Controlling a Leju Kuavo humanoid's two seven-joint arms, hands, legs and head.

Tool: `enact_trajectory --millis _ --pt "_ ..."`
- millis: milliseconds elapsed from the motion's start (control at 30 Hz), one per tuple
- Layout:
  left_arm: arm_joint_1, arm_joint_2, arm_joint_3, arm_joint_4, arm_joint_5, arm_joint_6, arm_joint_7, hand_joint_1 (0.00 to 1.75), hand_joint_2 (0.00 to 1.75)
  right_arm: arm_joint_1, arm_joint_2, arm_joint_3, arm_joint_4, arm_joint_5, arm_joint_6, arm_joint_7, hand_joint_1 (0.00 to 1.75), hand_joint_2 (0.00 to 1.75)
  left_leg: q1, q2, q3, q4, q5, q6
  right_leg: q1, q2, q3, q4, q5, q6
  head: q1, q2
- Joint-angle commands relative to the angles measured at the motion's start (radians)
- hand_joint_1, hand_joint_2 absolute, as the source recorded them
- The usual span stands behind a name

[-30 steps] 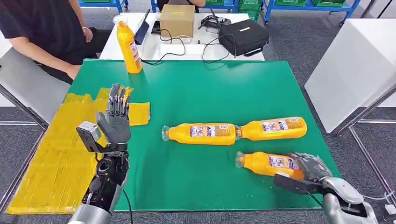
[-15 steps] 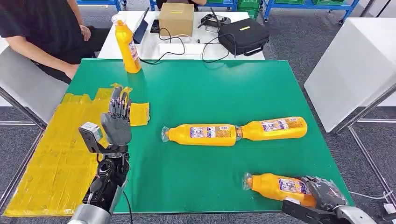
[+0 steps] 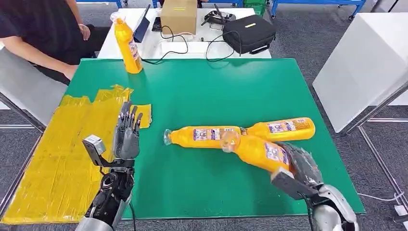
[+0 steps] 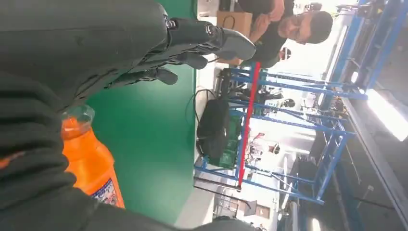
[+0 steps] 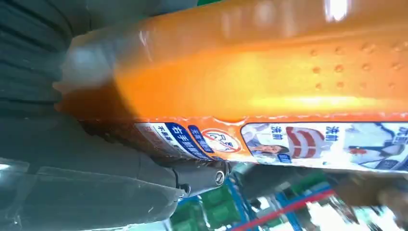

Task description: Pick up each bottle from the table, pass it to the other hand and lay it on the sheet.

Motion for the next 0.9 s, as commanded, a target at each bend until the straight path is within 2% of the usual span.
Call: enact_trajectory --millis 33,133,233,367,600,733,900 --pt "-0.003 0.013 -0.029 0.015 0.053 -0.073 0.025 0.00 1.75 -0.259 0.115 0.092 0.221 -0.105 -0.035 0.005 1.75 1.75 -0.001 0.007 0.001 0.000 -0.001 0.001 0.000 0.009 -0.002 0.001 0.001 -0.004 0.000 0.000" --pt "0.000 0.012 -0.044 0.015 0.056 -0.075 0.021 0.00 1.75 -0.289 0.125 0.105 0.255 -0.109 -0.038 0.008 1.75 1.75 -0.001 0.007 0.001 0.000 -0.001 0.001 -0.001 0.010 -0.003 0.002 0.002 -0.005 0.000 0.000" --pt "0.007 0.009 -0.064 -0.001 0.062 -0.078 0.017 0.00 1.75 -0.320 0.161 0.137 0.291 -0.091 -0.061 0.025 1.75 1.75 0.000 0.002 -0.002 0.000 0.000 0.000 0.000 0.003 -0.004 0.001 0.002 -0.001 0.000 0.000" --pt "0.023 0.017 -0.079 -0.028 0.071 -0.077 0.021 0.00 1.75 -0.350 0.207 0.186 0.381 -0.052 -0.121 0.041 1.75 1.75 -0.001 0.004 -0.001 0.000 0.000 0.000 0.000 0.005 -0.005 0.002 0.002 -0.002 0.000 0.000" --pt "0.071 0.019 -0.103 -0.090 0.085 -0.093 0.014 0.00 1.75 -0.317 0.215 0.214 0.422 -0.050 -0.195 0.041 1.75 1.75 0.000 0.001 -0.002 -0.001 0.000 0.000 0.000 0.002 -0.004 0.001 0.001 -0.002 0.000 0.000" --pt "0.097 0.015 -0.142 -0.122 0.100 -0.094 0.028 0.00 1.75 -0.305 0.210 0.230 0.405 -0.025 -0.217 0.075 1.75 1.75 -0.001 0.000 -0.005 0.000 0.000 0.000 0.000 0.000 -0.007 0.001 0.001 -0.001 0.000 0.000" --pt "0.060 0.022 -0.142 -0.161 0.141 -0.068 0.077 0.00 1.75 -0.377 0.221 0.245 0.415 -0.034 -0.182 0.115 1.75 1.75 -0.001 0.000 -0.007 0.001 0.000 0.000 0.000 0.001 -0.009 0.003 0.001 -0.002 0.000 0.000"
